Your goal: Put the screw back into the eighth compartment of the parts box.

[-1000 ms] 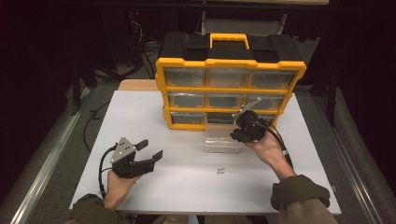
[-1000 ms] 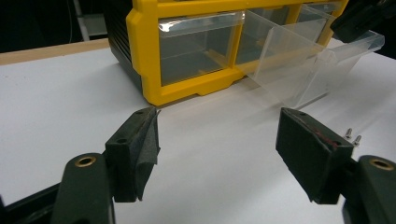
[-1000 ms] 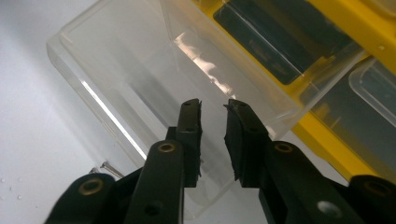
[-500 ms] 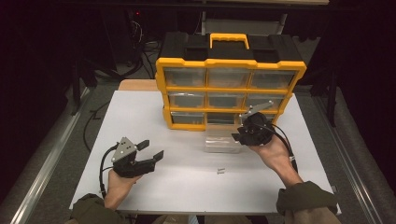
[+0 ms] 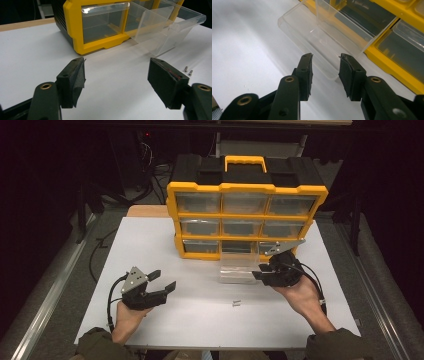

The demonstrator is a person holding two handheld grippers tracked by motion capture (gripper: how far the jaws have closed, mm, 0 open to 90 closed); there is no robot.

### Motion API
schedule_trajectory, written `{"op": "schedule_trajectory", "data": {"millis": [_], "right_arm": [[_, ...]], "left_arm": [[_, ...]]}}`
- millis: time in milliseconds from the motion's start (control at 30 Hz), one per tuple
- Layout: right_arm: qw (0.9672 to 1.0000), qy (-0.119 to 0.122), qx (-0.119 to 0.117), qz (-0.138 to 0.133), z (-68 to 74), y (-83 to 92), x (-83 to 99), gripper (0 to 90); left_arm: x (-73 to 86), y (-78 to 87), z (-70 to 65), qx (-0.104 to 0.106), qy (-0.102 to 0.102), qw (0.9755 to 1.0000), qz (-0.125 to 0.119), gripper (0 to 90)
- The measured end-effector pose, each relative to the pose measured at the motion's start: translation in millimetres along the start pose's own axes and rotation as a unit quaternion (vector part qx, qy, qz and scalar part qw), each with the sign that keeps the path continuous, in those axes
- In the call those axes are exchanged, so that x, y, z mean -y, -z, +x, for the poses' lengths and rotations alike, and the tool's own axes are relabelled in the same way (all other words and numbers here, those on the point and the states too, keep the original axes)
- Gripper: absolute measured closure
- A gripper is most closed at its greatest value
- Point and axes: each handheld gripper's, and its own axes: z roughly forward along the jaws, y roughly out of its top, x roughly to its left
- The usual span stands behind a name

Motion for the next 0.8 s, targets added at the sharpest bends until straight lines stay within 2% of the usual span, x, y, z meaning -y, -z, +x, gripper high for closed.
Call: {"op": "schedule_trajectory", "data": {"millis": [300, 533, 800], "right_arm": [[1.0, -0.003, -0.004, 0.005, 1.6, 1.6, 7.8, 65.1], [0.9999, 0.007, -0.007, 0.009, 6.7, 0.8, 13.0, 65.8], [0.9995, 0.016, -0.013, 0.024, 11.0, -8.2, 18.5, 66.2]], "left_arm": [[-0.8, -0.6, -0.2, -0.002, -0.003, 1.0, -0.001, 31.0], [-1.1, -1.6, 0.0, -0.002, -0.002, 1.0, -0.001, 31.1], [-1.3, -2.3, 0.0, 0.004, -0.001, 1.0, -0.002, 31.0]]}}
